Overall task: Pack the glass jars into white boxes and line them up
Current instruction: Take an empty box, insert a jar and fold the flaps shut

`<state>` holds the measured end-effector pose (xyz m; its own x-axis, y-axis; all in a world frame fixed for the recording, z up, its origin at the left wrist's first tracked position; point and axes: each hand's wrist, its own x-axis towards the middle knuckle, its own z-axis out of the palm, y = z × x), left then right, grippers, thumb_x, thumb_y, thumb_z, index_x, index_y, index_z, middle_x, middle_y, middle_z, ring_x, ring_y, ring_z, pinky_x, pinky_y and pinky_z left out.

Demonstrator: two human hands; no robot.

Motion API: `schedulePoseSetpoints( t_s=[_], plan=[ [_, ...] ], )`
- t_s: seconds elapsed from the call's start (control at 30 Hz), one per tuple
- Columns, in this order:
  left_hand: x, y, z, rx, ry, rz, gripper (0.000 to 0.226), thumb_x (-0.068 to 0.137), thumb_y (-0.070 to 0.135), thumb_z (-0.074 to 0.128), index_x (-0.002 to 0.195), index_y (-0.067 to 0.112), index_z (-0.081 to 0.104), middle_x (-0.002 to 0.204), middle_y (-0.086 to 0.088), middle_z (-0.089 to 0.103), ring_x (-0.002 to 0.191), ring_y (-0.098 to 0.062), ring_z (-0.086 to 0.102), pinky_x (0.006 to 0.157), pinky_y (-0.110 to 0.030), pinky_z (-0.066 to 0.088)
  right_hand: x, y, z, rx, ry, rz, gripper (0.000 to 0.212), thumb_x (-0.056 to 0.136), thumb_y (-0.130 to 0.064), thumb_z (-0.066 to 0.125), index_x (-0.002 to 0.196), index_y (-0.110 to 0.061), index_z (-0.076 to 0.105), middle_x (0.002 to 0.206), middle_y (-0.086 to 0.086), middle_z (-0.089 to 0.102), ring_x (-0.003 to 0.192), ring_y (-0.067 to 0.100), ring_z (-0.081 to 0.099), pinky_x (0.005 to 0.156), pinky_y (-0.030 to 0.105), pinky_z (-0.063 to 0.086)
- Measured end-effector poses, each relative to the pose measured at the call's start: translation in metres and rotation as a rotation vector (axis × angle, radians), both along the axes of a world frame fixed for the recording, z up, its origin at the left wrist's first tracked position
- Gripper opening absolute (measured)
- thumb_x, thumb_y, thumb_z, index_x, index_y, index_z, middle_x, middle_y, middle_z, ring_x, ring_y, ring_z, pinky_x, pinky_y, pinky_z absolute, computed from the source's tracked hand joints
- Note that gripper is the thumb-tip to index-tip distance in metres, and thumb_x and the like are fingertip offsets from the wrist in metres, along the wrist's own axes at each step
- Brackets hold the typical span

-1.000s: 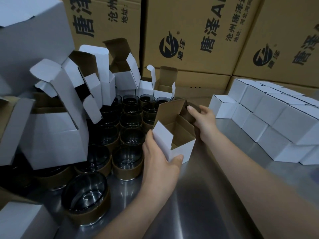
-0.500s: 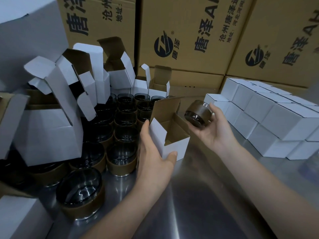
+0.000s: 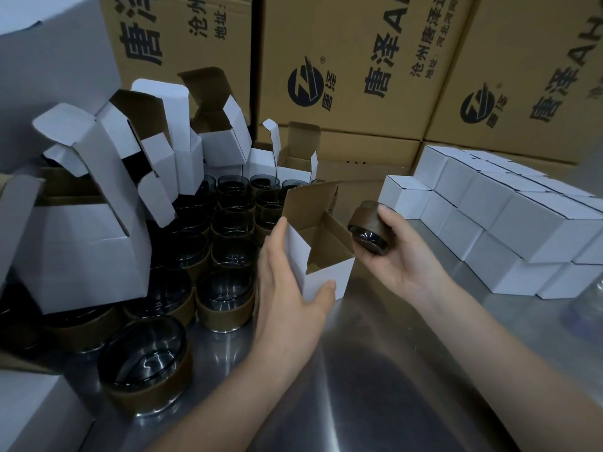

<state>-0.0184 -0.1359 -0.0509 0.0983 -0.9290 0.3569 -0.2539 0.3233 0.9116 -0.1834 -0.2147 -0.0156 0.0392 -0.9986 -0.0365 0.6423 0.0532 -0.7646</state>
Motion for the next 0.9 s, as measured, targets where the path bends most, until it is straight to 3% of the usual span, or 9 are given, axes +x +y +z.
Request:
schedulePoseSetpoints(
  t_s=[0.1,0.23,0.3,0.37,0.47,0.53,0.63,0.77,0.9],
  plan=[
    [-0.001,0.002,0.002,-0.054,-0.049,-0.005,0.095,0.087,0.02,0.07,0.138,0.066,0.005,0.159,0.016,0.01,0.147,0.002,0.008,0.119,-0.029,0.015,-0.002,0.001,0.001,-0.033,0.003,0.008,0.013,0.076,-0.019,0.073,0.086,-0.011,0.075,0.094,0.01,0.071,0.084,0.025,0.072,0.071,0.037,0.058],
    [-0.001,0.0,0.001,-0.071,-0.069,-0.006,0.096,0.087,0.02,0.07,0.125,0.079,0.004,0.162,0.013,0.0,0.144,0.009,0.001,0.107,-0.014,0.01,-0.003,0.005,0.008,-0.092,0.226,0.006,0.011,0.078,-0.034,0.069,0.083,-0.029,0.076,0.099,-0.002,0.071,0.094,0.02,0.066,0.084,0.034,0.051],
    [0.0,-0.002,-0.002,-0.06,-0.059,-0.01,0.091,0.087,0.019,0.07,0.126,0.075,0.01,0.162,0.014,0.0,0.136,0.018,0.002,0.1,-0.004,0.009,-0.003,0.006,0.012,-0.119,0.255,-0.011,0.011,0.077,-0.033,0.068,0.085,-0.028,0.074,0.1,-0.002,0.068,0.099,0.021,0.058,0.085,0.029,0.042],
    [0.001,-0.005,-0.004,-0.057,-0.072,-0.004,0.087,0.087,0.017,0.071,0.133,0.065,0.016,0.161,0.013,0.006,0.134,0.018,0.007,0.095,0.004,0.008,-0.004,0.008,0.017,-0.191,0.277,0.007,0.011,0.078,-0.024,0.068,0.085,-0.021,0.076,0.101,0.004,0.067,0.101,0.023,0.058,0.083,0.026,0.046],
    [0.001,-0.007,-0.008,-0.074,-0.095,0.019,0.086,0.085,0.012,0.072,0.145,0.047,0.023,0.153,0.019,0.02,0.13,0.023,0.015,0.098,0.007,0.009,-0.006,0.012,0.022,-0.307,0.325,0.02,0.027,0.078,-0.017,0.059,0.102,-0.007,0.068,0.108,0.014,0.065,0.106,0.027,0.058,0.097,0.036,0.045],
    [0.001,-0.008,-0.01,-0.079,-0.094,0.025,0.086,0.084,0.012,0.074,0.146,0.044,0.023,0.141,0.029,0.024,0.122,0.032,0.013,0.099,0.005,0.012,-0.005,0.016,0.026,-0.377,0.364,0.021,0.035,0.078,-0.015,0.057,0.111,-0.006,0.06,0.109,0.012,0.063,0.106,0.028,0.056,0.097,0.042,0.042],
    [0.001,-0.008,-0.009,-0.063,-0.07,0.034,0.087,0.081,0.013,0.076,0.142,0.048,0.024,0.132,0.04,0.024,0.124,0.028,0.02,0.11,-0.013,0.022,0.001,0.027,0.033,-0.507,0.444,0.041,0.044,0.074,-0.015,0.065,0.117,-0.01,0.055,0.108,0.006,0.061,0.101,0.023,0.056,0.083,0.032,0.048],
    [0.001,-0.005,-0.004,-0.049,-0.048,0.045,0.088,0.078,0.015,0.079,0.134,0.055,0.025,0.144,0.023,0.035,0.136,0.001,0.032,0.116,-0.037,0.033,0.01,0.041,0.038,-0.652,0.564,0.028,0.056,0.066,-0.026,0.071,0.118,-0.017,0.052,0.112,0.003,0.06,0.107,0.022,0.057,0.089,0.038,0.05],
    [0.003,-0.004,-0.001,-0.057,-0.03,0.047,0.09,0.075,0.016,0.082,0.121,0.067,0.025,0.142,0.02,0.043,0.135,-0.005,0.038,0.112,-0.043,0.038,0.018,0.05,0.039,-0.761,0.653,0.048,0.061,0.068,-0.02,0.072,0.123,-0.012,0.048,0.115,-0.002,0.061,0.11,0.017,0.059,0.094,0.033,0.049]
  ],
)
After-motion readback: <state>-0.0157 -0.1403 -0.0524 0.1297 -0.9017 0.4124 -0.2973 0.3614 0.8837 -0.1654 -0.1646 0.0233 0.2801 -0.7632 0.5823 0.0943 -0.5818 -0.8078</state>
